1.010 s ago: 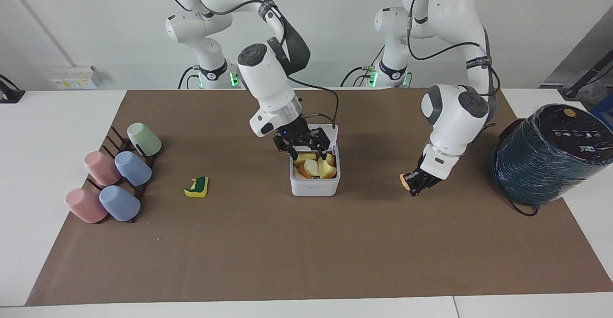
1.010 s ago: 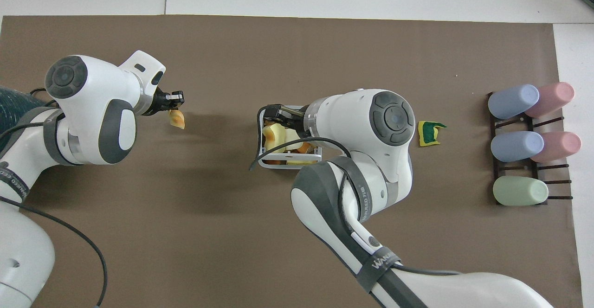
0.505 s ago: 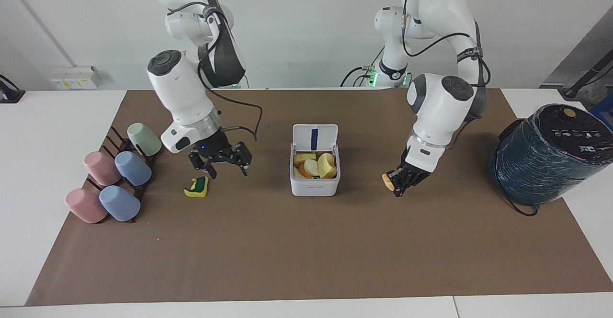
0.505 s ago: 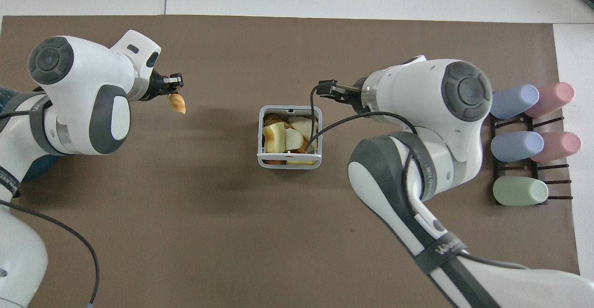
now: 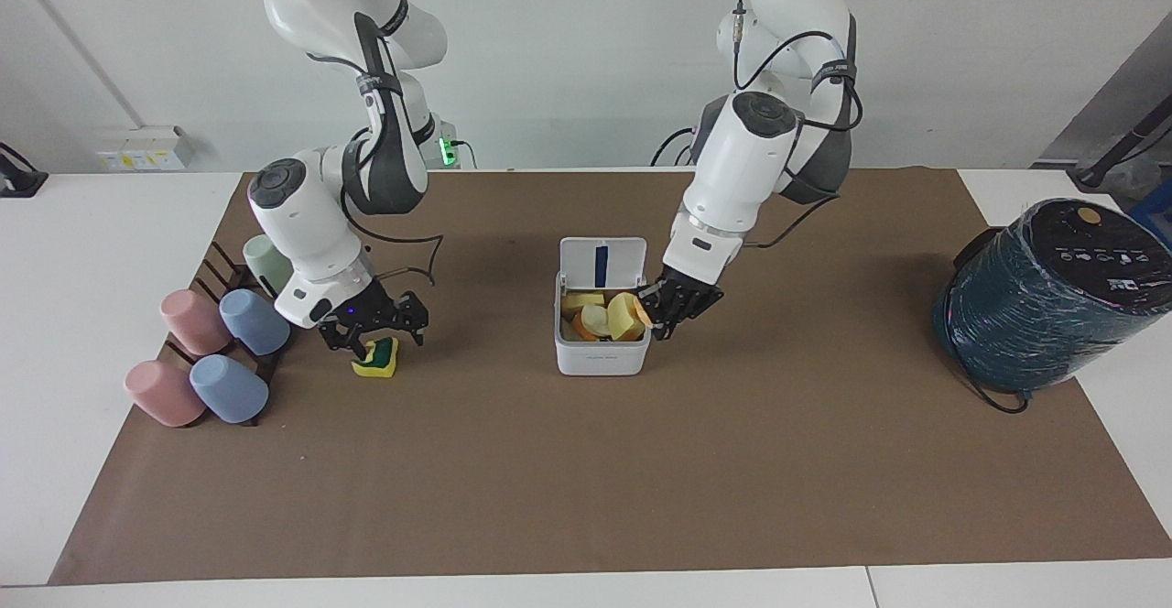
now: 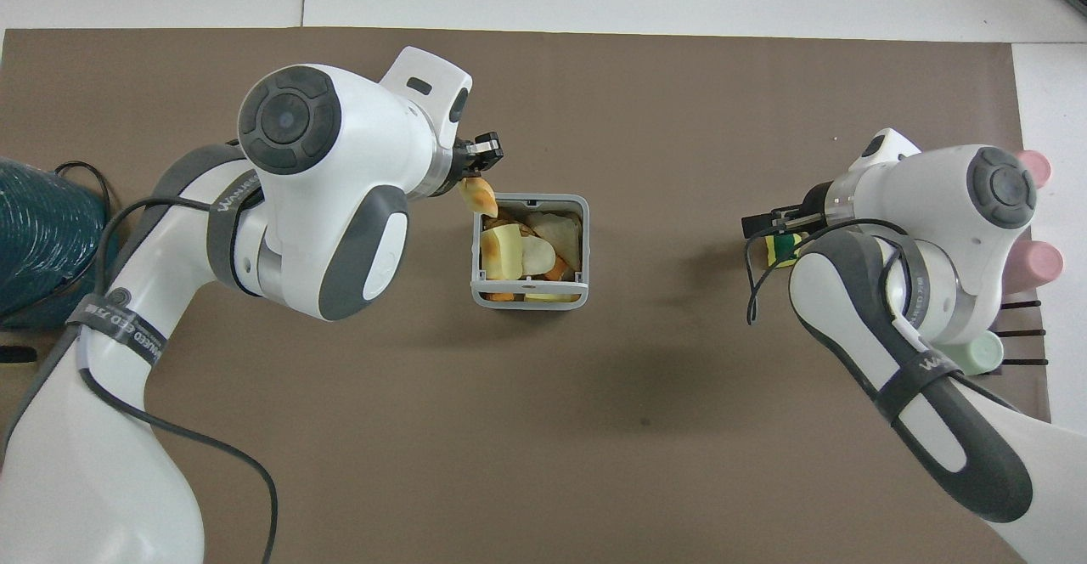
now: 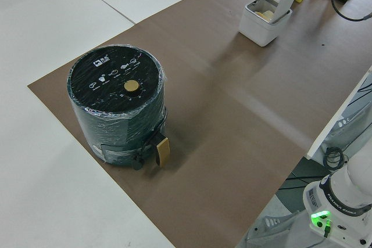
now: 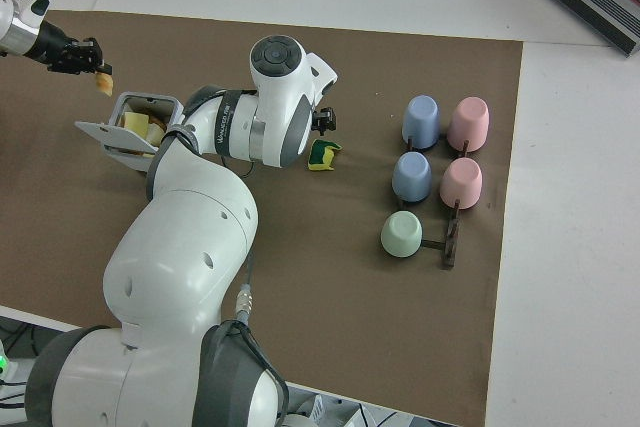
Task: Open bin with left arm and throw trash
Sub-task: 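Drop the chip with the left gripper while the right gripper grasps the sponge, then return the left arm to rest while the right gripper lifts the sponge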
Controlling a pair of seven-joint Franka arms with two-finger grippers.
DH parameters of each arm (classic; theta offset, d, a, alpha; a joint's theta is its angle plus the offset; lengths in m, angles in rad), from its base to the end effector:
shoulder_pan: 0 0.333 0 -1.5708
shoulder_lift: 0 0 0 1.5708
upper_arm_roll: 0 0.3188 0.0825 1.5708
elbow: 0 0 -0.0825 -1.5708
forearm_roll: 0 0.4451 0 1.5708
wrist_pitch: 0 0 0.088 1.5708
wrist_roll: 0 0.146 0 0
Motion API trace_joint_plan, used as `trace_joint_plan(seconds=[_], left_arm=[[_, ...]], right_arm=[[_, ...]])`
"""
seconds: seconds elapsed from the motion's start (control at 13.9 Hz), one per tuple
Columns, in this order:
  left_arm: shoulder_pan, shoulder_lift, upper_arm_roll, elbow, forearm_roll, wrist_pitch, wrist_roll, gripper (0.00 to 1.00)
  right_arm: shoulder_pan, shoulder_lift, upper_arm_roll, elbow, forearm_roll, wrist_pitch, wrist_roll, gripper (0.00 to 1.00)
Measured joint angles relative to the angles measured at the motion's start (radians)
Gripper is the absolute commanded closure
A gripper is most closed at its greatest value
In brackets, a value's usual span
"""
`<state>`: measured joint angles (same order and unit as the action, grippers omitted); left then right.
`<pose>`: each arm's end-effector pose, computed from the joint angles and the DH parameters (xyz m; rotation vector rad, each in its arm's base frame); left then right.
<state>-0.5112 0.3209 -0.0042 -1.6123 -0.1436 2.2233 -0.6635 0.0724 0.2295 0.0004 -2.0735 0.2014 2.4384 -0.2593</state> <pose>0.6488 -0.3775 0.4147 2.8476 0.3132 0.2455 0.6442 0.0525 0.2561 -2.9931 -0.2808 -0.2221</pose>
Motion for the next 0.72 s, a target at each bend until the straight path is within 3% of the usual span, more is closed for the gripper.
trace_joint_plan(seconds=[0.14, 0.65, 0.72], left_arm=[[-0.018, -0.003, 0.0, 0.001, 0.0, 0.0, -0.007, 0.18], [-0.004, -0.023, 0.029, 0.004, 0.001, -0.003, -0.008, 0.18], [0.019, -0.031, 0.033, 0.006, 0.002, -0.019, -0.007, 0.18]], right_arm=[[-0.005, 0.006, 0.0, -0.031, -0.033, 0.03, -0.011, 0.0], [-0.044, 0.027, 0.0, -0.052, -0.15, 0.039, -0.011, 0.0], [-0.046, 0.035, 0.0, -0.056, -0.151, 0.046, -0.012, 0.46]])
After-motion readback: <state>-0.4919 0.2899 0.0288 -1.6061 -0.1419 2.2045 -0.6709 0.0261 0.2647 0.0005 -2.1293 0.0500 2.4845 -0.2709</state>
